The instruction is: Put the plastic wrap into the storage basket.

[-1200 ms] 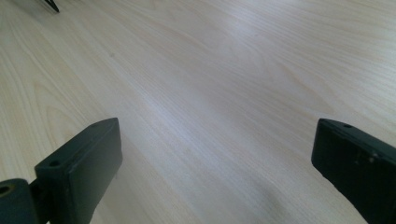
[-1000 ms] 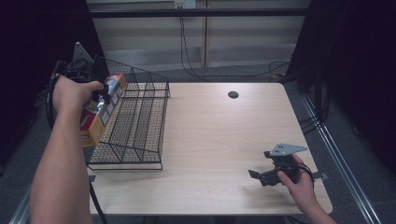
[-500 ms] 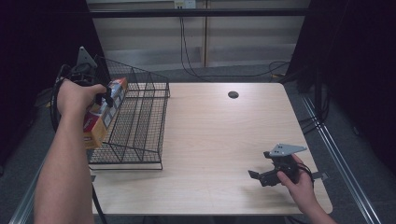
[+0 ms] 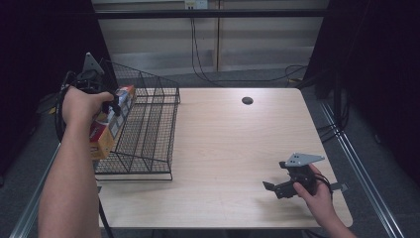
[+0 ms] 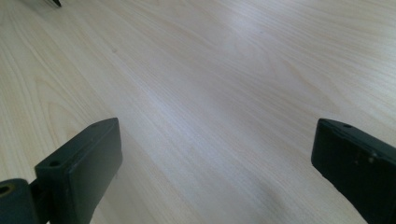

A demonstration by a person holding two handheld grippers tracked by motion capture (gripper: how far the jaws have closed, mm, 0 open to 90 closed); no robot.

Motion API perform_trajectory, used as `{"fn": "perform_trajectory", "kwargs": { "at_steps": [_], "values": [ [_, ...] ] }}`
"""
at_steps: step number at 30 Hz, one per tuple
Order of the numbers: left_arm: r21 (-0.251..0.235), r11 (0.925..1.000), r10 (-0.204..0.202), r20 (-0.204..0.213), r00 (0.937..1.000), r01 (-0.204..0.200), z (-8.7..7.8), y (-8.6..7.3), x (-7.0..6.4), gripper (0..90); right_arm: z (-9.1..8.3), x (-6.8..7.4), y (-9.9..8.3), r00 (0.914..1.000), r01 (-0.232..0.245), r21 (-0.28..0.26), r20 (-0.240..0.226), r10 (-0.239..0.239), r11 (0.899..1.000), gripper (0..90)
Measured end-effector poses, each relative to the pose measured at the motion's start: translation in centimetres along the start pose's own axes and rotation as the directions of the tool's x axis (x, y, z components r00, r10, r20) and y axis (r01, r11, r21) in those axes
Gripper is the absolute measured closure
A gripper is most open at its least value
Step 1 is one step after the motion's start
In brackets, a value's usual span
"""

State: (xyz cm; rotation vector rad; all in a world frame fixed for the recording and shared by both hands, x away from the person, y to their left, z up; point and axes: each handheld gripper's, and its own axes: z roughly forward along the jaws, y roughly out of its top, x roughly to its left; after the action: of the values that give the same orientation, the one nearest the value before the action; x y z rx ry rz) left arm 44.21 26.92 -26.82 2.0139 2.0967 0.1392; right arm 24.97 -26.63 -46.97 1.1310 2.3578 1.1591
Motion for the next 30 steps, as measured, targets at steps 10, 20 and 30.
{"fn": "perform_trajectory", "kwargs": {
  "at_steps": [10, 20, 30],
  "values": [
    [0.004, 0.9999, -0.013, 0.004, 0.9999, 0.013, 0.5, 0.0, 0.3, 44.1, 0.0, 0.0, 0.0, 1.0000, -0.004, 0.008, 0.001, 0.004, 1.000, 1.9],
    [-0.005, 0.9996, -0.027, 0.001, 0.9996, 0.027, 1.1, 0.3, 0.4, 43.8, 0.0, 0.0, 0.0, 1.0000, -0.001, 0.007, 0.000, 0.001, 1.000, 1.9],
    [-0.007, 0.9994, -0.034, 0.000, 0.9994, 0.034, 1.7, 0.5, 0.6, 42.9, 0.0, 0.0, -0.1, 1.0000, -0.003, 0.010, 0.001, 0.003, 1.000, 1.9]
  ]
}}
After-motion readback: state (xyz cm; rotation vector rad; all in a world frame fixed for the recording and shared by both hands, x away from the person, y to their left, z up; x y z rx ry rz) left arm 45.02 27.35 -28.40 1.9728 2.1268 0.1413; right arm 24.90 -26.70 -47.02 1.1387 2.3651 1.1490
